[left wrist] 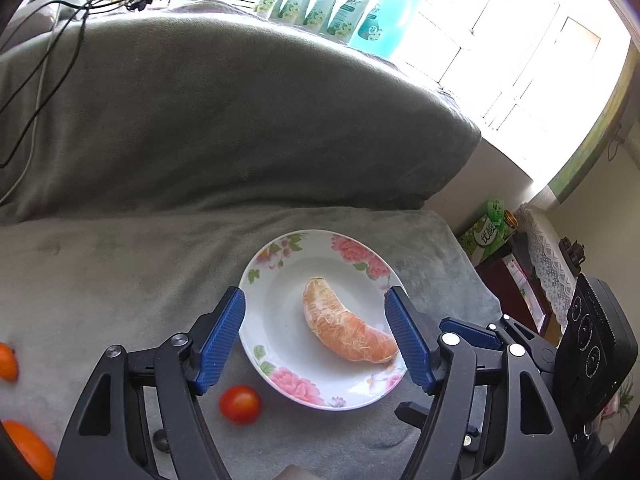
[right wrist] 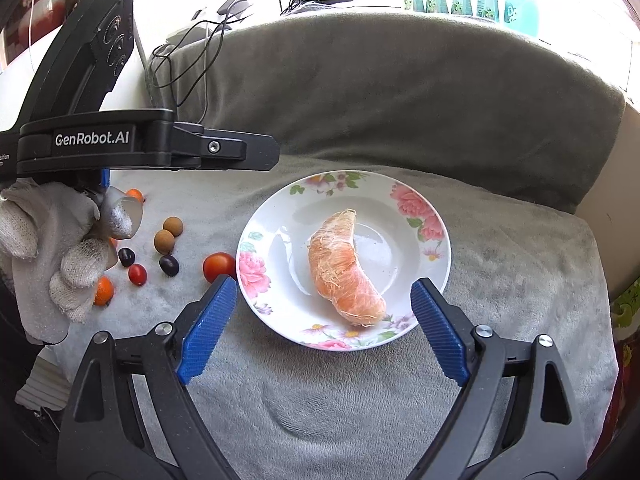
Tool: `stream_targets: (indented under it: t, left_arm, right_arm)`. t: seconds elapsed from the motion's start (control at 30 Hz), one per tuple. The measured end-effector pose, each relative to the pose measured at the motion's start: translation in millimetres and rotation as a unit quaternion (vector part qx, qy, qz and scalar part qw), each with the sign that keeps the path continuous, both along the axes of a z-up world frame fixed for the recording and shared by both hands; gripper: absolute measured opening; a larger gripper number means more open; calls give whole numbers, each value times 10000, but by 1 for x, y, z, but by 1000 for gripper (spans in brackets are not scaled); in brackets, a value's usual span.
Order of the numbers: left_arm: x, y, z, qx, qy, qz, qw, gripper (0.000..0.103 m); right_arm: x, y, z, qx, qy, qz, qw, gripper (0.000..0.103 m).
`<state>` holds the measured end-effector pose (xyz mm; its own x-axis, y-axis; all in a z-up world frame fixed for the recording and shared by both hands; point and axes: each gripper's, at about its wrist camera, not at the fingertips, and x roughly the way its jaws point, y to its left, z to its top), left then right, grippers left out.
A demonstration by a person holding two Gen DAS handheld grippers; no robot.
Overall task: Organize fruits
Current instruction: 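Open the right tool and withdraw it from the plate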
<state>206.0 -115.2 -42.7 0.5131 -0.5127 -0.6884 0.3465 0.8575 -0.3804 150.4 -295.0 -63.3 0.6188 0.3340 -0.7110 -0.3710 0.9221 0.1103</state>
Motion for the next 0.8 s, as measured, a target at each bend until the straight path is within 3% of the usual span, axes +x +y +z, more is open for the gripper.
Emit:
stream_targets:
  t: [0.5,0.8]
  left_arm:
    - [-57,81,41,169,-736,670,9949,72]
    - [-95,137,45,321,-918,1283,9869,72]
  right_arm:
    - [-23,22,20,253,-96,176,9995,91]
    - [-26,42,28,467,-44,325,9984,91]
